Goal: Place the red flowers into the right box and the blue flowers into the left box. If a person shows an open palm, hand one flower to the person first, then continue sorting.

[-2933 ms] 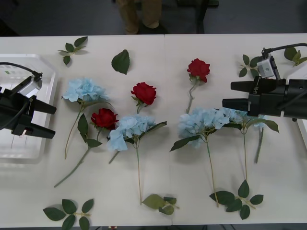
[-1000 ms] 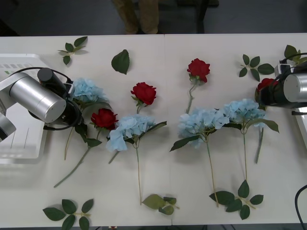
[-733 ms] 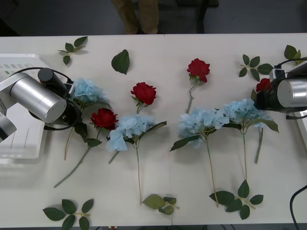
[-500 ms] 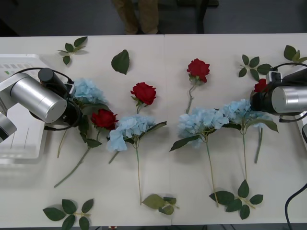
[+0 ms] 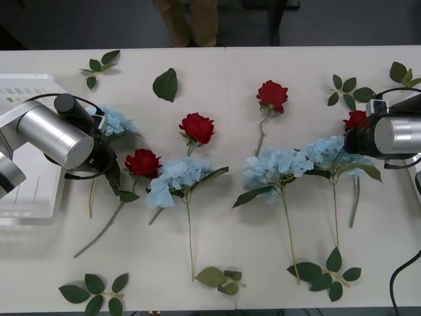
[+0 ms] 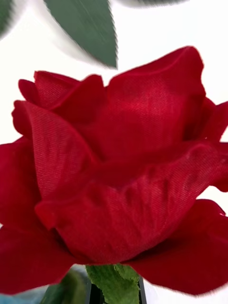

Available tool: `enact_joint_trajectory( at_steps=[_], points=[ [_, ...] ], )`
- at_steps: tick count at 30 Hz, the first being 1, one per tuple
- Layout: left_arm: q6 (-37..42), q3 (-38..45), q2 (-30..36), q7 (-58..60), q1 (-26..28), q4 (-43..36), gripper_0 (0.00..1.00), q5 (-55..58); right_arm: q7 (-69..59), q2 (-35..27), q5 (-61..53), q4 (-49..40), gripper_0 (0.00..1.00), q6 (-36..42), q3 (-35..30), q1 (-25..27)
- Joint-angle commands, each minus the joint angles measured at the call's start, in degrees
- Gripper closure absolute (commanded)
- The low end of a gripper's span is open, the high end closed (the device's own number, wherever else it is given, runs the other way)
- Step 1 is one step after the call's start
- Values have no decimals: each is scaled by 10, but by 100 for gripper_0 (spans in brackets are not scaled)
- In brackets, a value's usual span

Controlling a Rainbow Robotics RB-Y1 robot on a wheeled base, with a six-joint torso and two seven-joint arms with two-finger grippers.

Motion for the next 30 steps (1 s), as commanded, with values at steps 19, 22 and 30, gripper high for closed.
enact_joint_trajectory(
  at_steps=[19, 22, 30],
  points=[
    [144, 16, 222, -74, -164, -146, 100, 288, 232, -206, -96, -115, 100, 220, -165, -41],
    [149, 16, 281, -104, -163, -124, 100, 337, 256, -256, -103, -69, 100, 193, -156, -41],
    [100, 17, 381, -202, -141, -28, 100, 416, 278, -330, -112, 75, 100, 32, -58, -36]
  ],
)
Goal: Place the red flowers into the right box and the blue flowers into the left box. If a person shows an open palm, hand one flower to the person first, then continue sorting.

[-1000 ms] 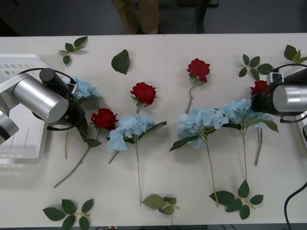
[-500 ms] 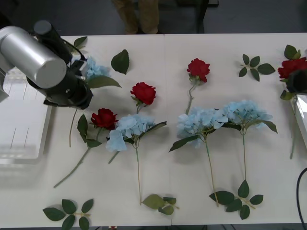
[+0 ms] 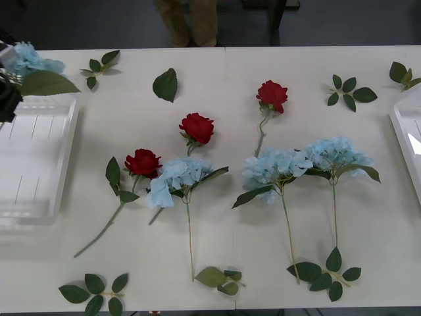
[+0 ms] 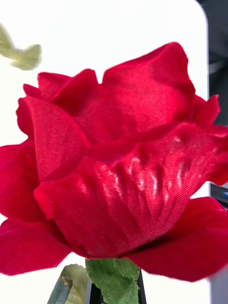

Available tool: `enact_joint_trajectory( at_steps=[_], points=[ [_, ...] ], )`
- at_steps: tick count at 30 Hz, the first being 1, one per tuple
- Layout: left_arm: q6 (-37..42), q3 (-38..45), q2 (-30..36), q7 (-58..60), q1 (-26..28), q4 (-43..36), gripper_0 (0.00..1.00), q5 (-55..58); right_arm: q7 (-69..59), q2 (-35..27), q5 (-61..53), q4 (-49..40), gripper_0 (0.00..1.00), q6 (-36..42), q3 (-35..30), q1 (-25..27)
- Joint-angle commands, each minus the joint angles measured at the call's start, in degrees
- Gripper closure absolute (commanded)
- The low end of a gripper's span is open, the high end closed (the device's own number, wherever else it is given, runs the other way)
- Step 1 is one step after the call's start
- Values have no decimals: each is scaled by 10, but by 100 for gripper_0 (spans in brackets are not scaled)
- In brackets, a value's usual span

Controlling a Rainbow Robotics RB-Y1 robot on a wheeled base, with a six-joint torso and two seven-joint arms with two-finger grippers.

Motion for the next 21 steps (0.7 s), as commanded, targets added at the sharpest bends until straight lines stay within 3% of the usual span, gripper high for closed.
enact_joint_trajectory(
  at_steps=[1, 6, 12, 13, 14, 15, 19, 21],
  points=[
    [-59, 16, 62, -64, 8, 59, 100, 36, 9, -49, -10, 77, 100, -94, 78, -16],
    [-139, 16, 67, -107, 60, 102, 100, 42, 0, -41, -52, 154, 100, -183, 139, -16],
    [-267, 16, 49, -157, 144, 134, 100, 48, -11, -21, -81, 177, 100, -220, 168, -16],
    [-280, 16, 43, -166, 153, 139, 100, 47, -11, -19, -82, 177, 96, -221, 168, -16],
    [-295, 16, 37, -178, 164, 146, 100, 47, -11, -17, -83, 177, 81, -223, 168, -16],
    [-300, 16, 35, -183, 167, 150, 100, 47, -11, -16, -84, 177, 75, -224, 168, -16],
    [-329, 18, 31, -223, 186, 173, 100, 52, -11, -15, -88, 177, 28, -230, 168, -16],
    [-329, 18, 31, -235, 187, 177, 100, 57, -11, -15, -90, 174, 21, -230, 166, -16]
  ],
)
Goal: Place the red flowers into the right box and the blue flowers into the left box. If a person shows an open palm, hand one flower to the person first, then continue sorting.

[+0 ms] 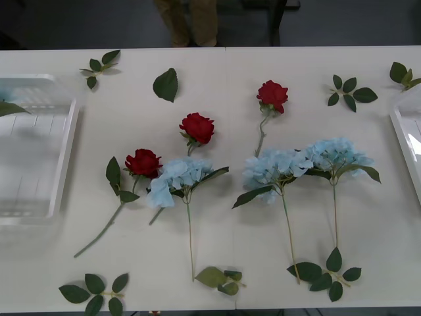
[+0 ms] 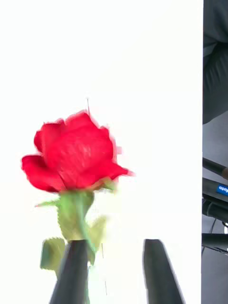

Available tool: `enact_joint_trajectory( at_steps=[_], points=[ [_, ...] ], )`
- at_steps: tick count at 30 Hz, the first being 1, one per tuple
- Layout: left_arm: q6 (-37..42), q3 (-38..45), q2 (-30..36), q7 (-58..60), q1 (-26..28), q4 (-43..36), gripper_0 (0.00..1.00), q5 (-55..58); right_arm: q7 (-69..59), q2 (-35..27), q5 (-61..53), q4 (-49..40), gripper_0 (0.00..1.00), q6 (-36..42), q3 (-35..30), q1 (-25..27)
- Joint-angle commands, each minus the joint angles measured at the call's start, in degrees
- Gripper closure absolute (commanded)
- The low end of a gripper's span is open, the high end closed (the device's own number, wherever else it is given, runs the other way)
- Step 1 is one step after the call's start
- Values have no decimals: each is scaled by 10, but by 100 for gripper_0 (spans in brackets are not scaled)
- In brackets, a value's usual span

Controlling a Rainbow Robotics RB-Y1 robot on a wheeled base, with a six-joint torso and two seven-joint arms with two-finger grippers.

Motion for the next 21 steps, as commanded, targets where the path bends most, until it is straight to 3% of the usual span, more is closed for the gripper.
enact_joint_trajectory(
  at_steps=[1, 2, 3, 4, 5, 7, 13, 18, 21],
  points=[
    [-13, 18, -1, -67, 7, 22, 100, 16, -11, 6, -9, -8, 18, -7, -11, -16],
    [-13, 18, -2, -66, 7, 23, 100, 18, -11, 6, -10, -9, 17, -5, -13, -16],
    [-13, 18, -2, -67, 7, 25, 89, 19, -10, 6, -11, -11, 15, -2, -15, -16],
    [-12, 18, -2, -68, 7, 26, 61, 20, -10, 6, -13, -15, 14, 5, -21, -16],
    [-12, 18, -2, -69, 7, 27, 41, 21, -7, 6, -21, -24, 13, 26, -32, -16],
    [-8, 18, -2, -72, 7, 28, 18, 21, 0, 5, -43, -47, 9, 95, -65, -16],
    [-8, 18, -2, -85, 7, 34, 16, 29, 10, 6, -114, -151, 8, 276, -104, -11],
    [-2, 19, -2, -89, 7, 35, 16, 37, 5, 6, -197, -226, 9, 289, -106, 35],
    [53, 42, -2, -114, 7, 11, 16, 49, 2, 6, -301, -300, 8, 232, -101, 119]
  ],
)
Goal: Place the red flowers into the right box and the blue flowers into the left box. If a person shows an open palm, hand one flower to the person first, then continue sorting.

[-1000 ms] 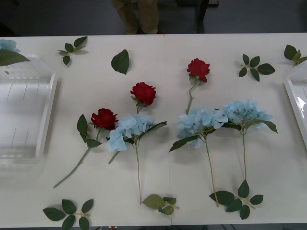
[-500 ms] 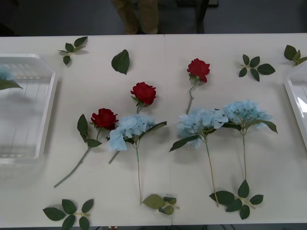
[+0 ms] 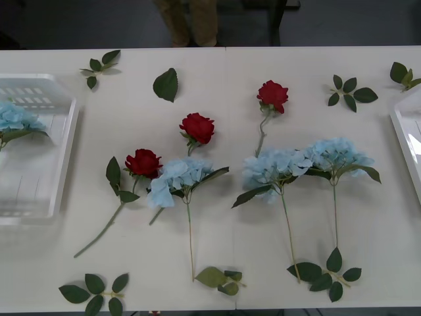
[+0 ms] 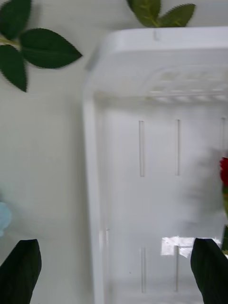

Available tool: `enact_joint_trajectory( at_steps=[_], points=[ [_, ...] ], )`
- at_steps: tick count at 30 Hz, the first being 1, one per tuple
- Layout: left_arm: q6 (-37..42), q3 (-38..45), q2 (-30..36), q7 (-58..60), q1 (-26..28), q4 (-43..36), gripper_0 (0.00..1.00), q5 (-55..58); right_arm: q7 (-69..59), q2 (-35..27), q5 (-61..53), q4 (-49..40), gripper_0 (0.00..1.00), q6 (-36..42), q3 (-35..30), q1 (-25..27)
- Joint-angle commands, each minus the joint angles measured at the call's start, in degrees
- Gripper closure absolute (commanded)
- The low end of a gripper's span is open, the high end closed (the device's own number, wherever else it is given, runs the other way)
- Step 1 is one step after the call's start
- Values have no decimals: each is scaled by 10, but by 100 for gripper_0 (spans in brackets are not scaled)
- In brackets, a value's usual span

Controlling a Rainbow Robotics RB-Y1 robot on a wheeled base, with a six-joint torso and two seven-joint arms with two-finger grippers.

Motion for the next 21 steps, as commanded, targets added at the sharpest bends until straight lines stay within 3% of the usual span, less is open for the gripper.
enact_joint_trajectory(
  at_steps=[1, 5, 6, 7, 11, 16, 21],
  points=[
    [76, 53, -1, -82, 4, -32, 15, 19, 1, 2, -112, -106, 8, -75, 6, 116],
    [147, 87, -17, -84, 4, -89, 16, 28, 1, 1, -163, -180, 8, -133, 18, 199],
    [147, 87, -17, -84, 4, -89, 16, 28, 1, 1, -163, -180, 8, -133, 18, 199],
    [183, 108, -35, -64, 4, -113, 15, 32, 5, 1, -172, -220, 9, -161, 18, 243],
    [232, 133, -73, 14, 4, -170, 16, 6, 9, 2, -154, -288, 9, -218, 20, 319],
    [274, 134, -104, 152, 2, -289, 16, -94, 9, 2, -118, -340, 8, -294, 68, 363],
    [340, 125, -153, 247, -5, -378, 16, -176, 8, 3, -64, -355, 9, -381, 143, 367]
  ],
)
